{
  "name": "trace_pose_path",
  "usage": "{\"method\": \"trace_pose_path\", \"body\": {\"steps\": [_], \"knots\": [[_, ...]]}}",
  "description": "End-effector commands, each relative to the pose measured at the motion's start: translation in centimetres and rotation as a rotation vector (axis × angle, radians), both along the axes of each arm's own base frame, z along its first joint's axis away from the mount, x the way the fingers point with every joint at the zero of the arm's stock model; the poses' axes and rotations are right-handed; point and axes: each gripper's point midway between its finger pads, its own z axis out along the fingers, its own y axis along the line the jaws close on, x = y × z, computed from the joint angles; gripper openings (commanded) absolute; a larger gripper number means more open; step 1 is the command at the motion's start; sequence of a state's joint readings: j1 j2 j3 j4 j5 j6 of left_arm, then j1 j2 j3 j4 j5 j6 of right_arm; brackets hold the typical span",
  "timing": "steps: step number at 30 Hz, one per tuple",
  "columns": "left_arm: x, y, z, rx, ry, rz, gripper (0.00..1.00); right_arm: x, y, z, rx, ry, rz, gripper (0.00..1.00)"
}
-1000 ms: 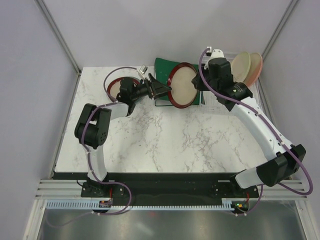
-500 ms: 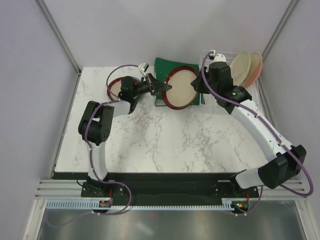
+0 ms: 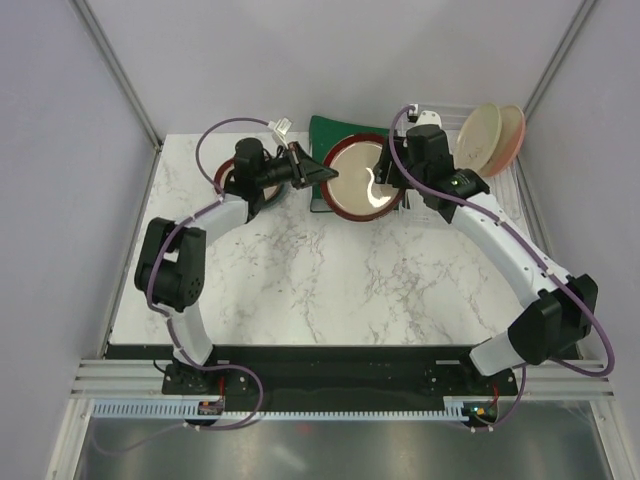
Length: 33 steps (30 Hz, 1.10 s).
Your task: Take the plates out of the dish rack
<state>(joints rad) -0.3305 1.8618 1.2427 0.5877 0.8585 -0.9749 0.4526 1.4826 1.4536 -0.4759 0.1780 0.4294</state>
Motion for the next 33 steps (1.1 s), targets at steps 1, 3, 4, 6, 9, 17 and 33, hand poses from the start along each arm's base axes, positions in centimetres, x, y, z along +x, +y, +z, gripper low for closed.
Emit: {"method": "trace_pose_path", "body": {"steps": [1,3,4,6,9,17,33], "knots": [[-0.1,1.6,1.1,0.140,-0.138,0.062,0.02,1.6,2.9,4.5,0.051,-0.153,0.073,0.70],[0.4,2.8,1.4,0.139,-0.133,0.082,0.02,1.8,3.0,4.6,0.045,-0.155,0.075,0.71],[0.5,3.1,1.6,0.137,-0.131,0.083,0.02,2.1,3.2,4.3,0.039,-0.151,0.076,0.72],[0.9,4.4,1.6,0.149,-0.131,0.108,0.02,2.4,3.1,4.3,0.027,-0.151,0.070,0.73],[1.7,6.4,0.9,0.197,-0.117,0.156,0.02,2.8,2.8,4.2,0.011,-0.154,0.058,0.75],[3.9,11.2,-0.4,0.233,-0.063,0.242,0.02,3.4,2.4,3.8,0.001,-0.147,0.041,0.77],[10.3,27.7,-5.0,0.275,0.139,0.549,0.02,2.0,-0.1,3.1,-0.051,-0.146,0.004,0.77]]}}
